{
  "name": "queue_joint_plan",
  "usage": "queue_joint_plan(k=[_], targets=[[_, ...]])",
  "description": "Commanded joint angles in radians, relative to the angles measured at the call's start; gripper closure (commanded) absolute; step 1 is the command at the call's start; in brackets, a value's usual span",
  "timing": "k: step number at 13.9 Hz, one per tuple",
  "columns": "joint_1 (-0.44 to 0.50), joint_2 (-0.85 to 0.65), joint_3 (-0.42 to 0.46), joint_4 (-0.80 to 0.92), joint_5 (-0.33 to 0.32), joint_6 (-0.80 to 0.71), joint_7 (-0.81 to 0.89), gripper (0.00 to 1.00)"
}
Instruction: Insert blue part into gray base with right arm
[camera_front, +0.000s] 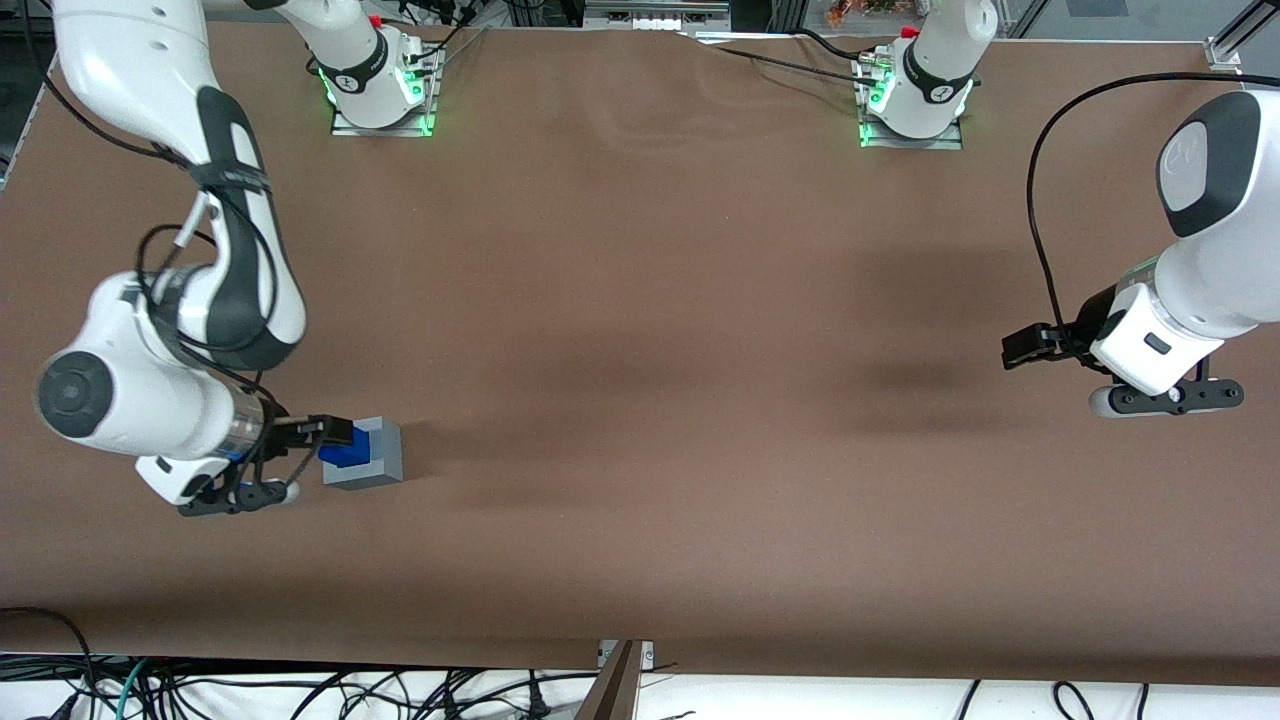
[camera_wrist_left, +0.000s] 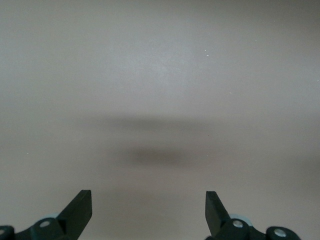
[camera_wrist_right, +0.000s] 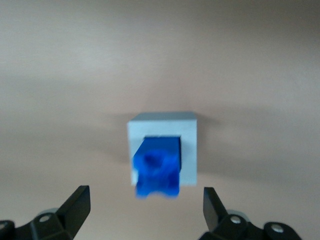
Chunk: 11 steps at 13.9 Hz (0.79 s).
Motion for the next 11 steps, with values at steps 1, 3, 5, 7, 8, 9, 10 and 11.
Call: queue_joint_plan(k=[1, 3, 5, 7, 8, 9, 10, 11], targets=[[-0.007, -0.163, 0.004, -0.023, 0.024, -0.138, 0.017, 0.00], [-0.007, -0.249, -0.018, -0.026, 0.001, -0.241, 0.022, 0.00], [-0.008, -0.327, -0.027, -0.034, -0.031, -0.351, 0.025, 0.00], [-0.008, -0.400, -0.038, -0.078, -0.060, -0.401, 0.026, 0.00], [-0.008, -0.424, -0.038, -0.109, -0.076, -0.395, 0.026, 0.00], [-0.008, -0.439, -0.039, -0.132, -0.077, -0.392, 0.028, 0.00], [-0.007, -0.453, -0.039, -0.158, -0.079, -0.380, 0.028, 0.00], [-0.007, -0.471, -0.039, -0.189, -0.080, -0.369, 0.028, 0.00]])
